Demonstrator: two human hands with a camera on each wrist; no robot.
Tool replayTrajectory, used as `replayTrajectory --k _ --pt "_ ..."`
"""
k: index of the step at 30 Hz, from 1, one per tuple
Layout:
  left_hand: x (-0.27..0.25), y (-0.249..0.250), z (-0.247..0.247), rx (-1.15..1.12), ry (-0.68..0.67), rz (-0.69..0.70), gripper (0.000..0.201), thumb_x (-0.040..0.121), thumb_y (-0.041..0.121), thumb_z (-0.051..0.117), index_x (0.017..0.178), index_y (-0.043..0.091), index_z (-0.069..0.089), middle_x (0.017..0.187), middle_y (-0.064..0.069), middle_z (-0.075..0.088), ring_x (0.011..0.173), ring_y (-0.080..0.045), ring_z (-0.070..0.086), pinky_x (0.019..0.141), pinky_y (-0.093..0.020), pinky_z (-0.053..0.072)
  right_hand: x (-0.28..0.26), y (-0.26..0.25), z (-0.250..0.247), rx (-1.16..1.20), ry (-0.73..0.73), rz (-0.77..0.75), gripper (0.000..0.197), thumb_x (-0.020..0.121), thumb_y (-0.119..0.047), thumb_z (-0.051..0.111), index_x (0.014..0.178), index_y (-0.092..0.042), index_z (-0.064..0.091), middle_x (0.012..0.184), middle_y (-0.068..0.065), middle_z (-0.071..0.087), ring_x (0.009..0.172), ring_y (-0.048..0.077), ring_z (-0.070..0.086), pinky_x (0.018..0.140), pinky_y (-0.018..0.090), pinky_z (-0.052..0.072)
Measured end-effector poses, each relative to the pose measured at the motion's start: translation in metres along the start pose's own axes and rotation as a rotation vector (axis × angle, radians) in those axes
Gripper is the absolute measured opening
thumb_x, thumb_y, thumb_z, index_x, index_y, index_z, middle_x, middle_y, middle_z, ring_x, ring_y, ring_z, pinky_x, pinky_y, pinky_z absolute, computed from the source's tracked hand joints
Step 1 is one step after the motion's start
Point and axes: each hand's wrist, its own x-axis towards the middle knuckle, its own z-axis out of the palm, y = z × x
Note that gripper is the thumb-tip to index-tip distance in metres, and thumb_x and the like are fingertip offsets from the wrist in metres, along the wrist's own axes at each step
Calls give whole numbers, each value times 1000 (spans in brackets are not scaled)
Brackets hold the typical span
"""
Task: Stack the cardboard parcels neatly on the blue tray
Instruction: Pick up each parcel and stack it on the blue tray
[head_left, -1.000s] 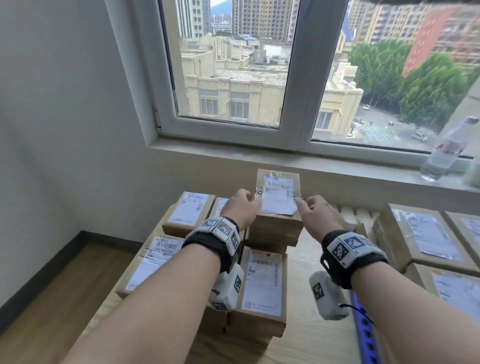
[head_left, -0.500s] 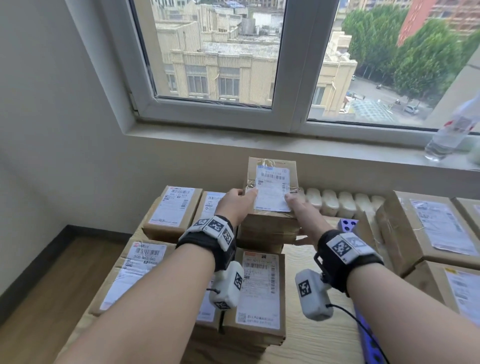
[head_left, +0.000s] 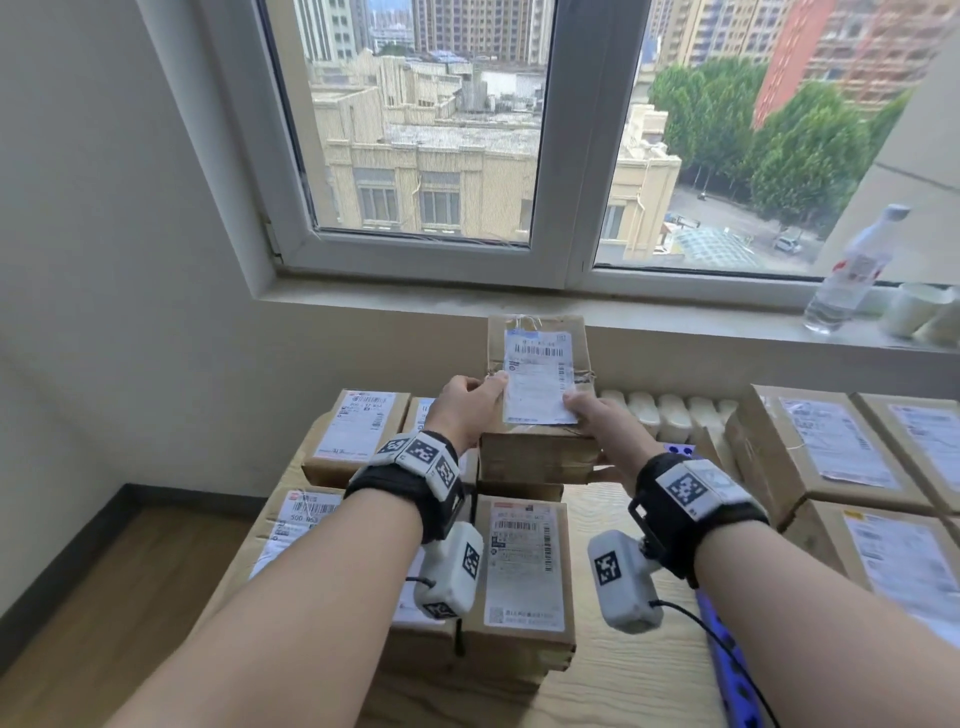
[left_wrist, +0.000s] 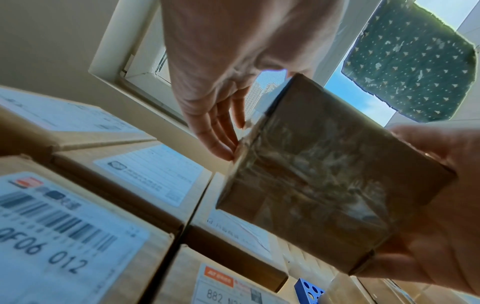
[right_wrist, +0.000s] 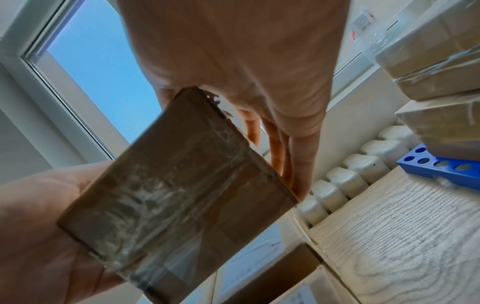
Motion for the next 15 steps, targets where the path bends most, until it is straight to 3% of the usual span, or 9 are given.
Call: replayTrajectory --k 2,4,7,8,10,12,15 --pt "-7 2 -5 2 3 6 51 93 54 52 122 12 54 116 -5 63 107 -25 62 94 -46 52 -17 -6 2 26 1 -19 52 84 -46 62 118 -7 58 102 4 66 87 18 64 86 38 48" --pt "-13 3 -8 -22 -2 11 49 94 52 52 120 11 53 116 -6 62 105 -24 61 90 -44 54 -25 -5 3 41 -1 -16 37 94 -33 57 119 -6 54 102 4 60 85 15 59 87 39 46" --pt "-23 4 -14 -80 -40 15 43 97 48 50 117 10 48 107 -3 59 93 -17 59 66 -32 50 -38 -5 4 66 17 -61 47 90 -36 59 124 -4 52 113 10 62 90 16 60 88 41 48" --pt "-27 4 -16 -106 -42 15 42 97 48 51 114 10 47 108 -3 58 95 -17 58 65 -31 49 -44 -5 5 77 26 -81 55 84 -41 60 124 -4 53 116 12 62 91 16 60 86 40 48" --pt "-30 2 -19 -169 -54 4 41 93 52 54 107 13 47 116 -7 59 104 -21 60 79 -40 54 -55 -4 7 107 27 -84 63 75 -46 60 123 -5 54 113 11 63 92 19 59 85 40 47" --pt "-37 -1 -23 -195 -55 10 42 86 57 58 98 19 44 117 -8 60 107 -24 61 93 -48 52 -69 -3 9 147 11 -104 49 83 -41 59 117 -5 55 102 9 59 89 21 57 83 40 47" --pt "-48 -8 -26 -231 -100 17 49 80 61 63 97 20 41 117 -9 60 105 -24 61 92 -48 53 -86 1 9 202 -31 -140 35 82 -36 58 103 -8 56 87 9 55 78 23 54 69 33 47"
